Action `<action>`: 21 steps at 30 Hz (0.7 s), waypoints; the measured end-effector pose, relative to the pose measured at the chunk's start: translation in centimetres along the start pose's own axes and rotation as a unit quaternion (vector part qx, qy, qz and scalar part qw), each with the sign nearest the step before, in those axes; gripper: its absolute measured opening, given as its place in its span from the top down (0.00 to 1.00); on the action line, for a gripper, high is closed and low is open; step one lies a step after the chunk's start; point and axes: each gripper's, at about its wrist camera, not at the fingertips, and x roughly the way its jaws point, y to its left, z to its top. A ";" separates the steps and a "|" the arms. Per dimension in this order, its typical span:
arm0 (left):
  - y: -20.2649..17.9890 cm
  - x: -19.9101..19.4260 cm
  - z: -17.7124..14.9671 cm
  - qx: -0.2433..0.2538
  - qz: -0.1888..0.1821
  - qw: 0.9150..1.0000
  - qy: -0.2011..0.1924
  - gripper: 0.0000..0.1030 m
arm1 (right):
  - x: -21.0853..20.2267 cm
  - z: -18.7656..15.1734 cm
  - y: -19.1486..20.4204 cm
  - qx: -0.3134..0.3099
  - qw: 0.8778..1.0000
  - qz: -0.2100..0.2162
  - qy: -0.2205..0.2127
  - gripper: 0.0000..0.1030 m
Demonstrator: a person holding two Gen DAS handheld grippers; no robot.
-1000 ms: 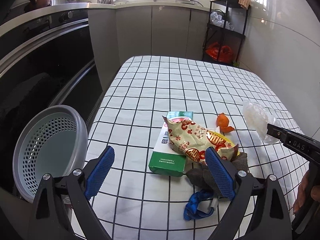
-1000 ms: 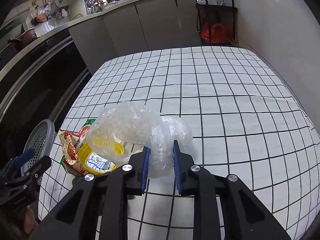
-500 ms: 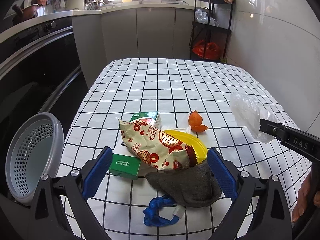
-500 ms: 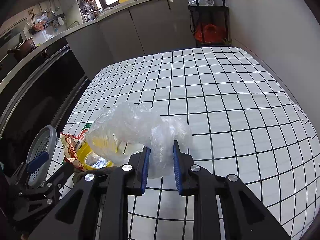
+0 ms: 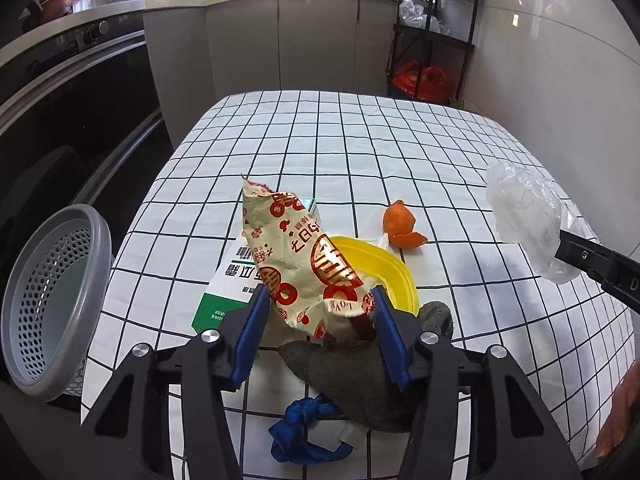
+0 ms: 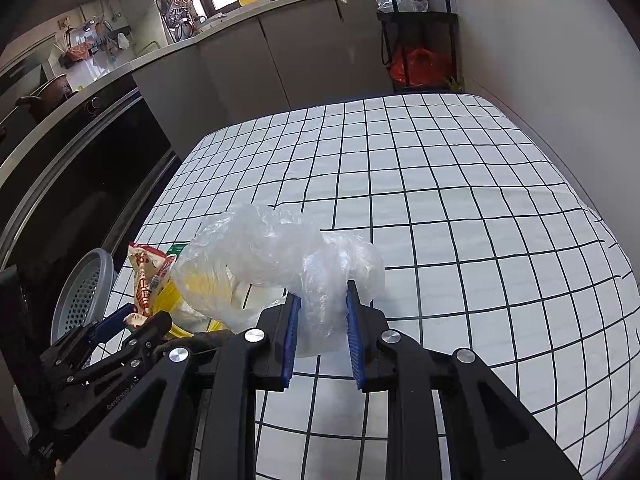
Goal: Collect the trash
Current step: 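Grasp the red-printed snack bag with the left tool while the right tool holds the plastic bag, then carry both bags over the grey basket and open both tools to drop them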
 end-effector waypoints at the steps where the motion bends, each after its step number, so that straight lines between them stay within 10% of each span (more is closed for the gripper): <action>1: 0.2 -0.2 0.0 -0.002 -0.002 1.000 -0.001 0.52 | -0.1 0.0 0.1 -0.001 1.000 0.000 -0.001 0.79; 21: 7.1 -7.0 -0.3 -0.028 0.029 0.998 -0.058 0.58 | -2.9 -1.2 3.9 -0.028 0.999 0.035 -0.029 0.79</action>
